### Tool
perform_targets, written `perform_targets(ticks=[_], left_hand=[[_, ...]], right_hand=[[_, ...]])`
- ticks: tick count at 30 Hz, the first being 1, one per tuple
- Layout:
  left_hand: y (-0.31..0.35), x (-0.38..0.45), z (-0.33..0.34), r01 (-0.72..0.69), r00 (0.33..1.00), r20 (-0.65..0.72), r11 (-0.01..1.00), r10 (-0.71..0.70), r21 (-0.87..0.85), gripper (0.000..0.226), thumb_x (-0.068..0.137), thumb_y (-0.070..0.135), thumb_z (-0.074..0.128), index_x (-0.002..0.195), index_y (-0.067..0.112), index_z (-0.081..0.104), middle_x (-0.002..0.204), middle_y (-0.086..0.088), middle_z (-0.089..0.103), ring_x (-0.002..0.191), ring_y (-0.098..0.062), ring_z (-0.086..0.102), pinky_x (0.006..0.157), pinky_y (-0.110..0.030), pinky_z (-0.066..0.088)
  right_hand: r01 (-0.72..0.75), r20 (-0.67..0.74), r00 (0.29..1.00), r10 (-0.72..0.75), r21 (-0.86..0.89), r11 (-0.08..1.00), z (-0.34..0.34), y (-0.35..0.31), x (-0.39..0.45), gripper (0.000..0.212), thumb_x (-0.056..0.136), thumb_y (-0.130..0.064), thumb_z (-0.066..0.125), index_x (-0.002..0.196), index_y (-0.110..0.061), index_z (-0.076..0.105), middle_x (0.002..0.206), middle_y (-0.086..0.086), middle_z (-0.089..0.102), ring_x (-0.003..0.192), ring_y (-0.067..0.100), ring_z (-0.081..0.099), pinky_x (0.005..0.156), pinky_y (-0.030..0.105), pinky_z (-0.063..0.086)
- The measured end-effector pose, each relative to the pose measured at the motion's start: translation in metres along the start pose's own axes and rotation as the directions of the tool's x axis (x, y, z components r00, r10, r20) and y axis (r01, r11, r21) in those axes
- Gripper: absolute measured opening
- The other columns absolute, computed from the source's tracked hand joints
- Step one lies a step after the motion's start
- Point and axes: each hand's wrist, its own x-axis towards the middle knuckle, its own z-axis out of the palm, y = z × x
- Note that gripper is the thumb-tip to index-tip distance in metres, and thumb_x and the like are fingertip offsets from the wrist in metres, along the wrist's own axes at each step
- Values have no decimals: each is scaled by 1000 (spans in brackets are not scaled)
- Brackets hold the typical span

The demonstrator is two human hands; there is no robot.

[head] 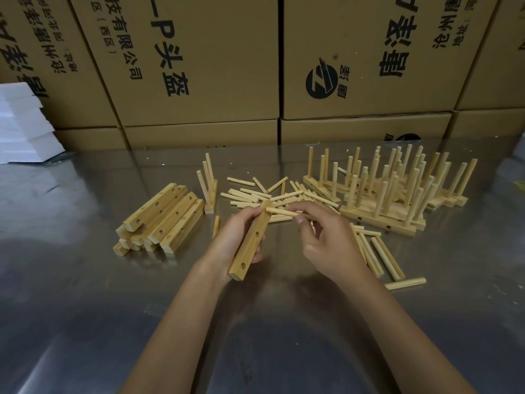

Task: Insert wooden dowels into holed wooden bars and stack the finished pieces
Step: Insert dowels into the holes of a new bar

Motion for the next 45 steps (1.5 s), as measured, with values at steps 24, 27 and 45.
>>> perform_targets(ticks=[24,27,45], left_hand=[[1,-5,8,-217,966,-77,937,246,275,23,97,41,56,104,31,75,85,18,70,98,-22,67,85,-40,53],[3,-9,11,-245,964,-37,929,265,278,28,98,40,54,116,31,73,93,32,53,124,-29,57,107,-48,42],[0,7,-2,-97,964,-244,994,107,52,30,102,35,51,100,11,69,63,-1,56,50,-13,52,45,-21,44]], right_hand=[[44,-61,997,-48,-61,997,-3,0,2,10,90,-12,65,94,-18,71,87,-10,66,73,6,58,65,27,48],[-32,-76,997,35,42,999,-2,-2,1,13,90,-8,64,89,-20,69,79,-14,65,65,1,57,56,9,36],[-373,-205,908,364,-2,928,-20,28,9,14,93,-41,61,97,-28,65,88,-10,67,94,16,63,70,28,47]])
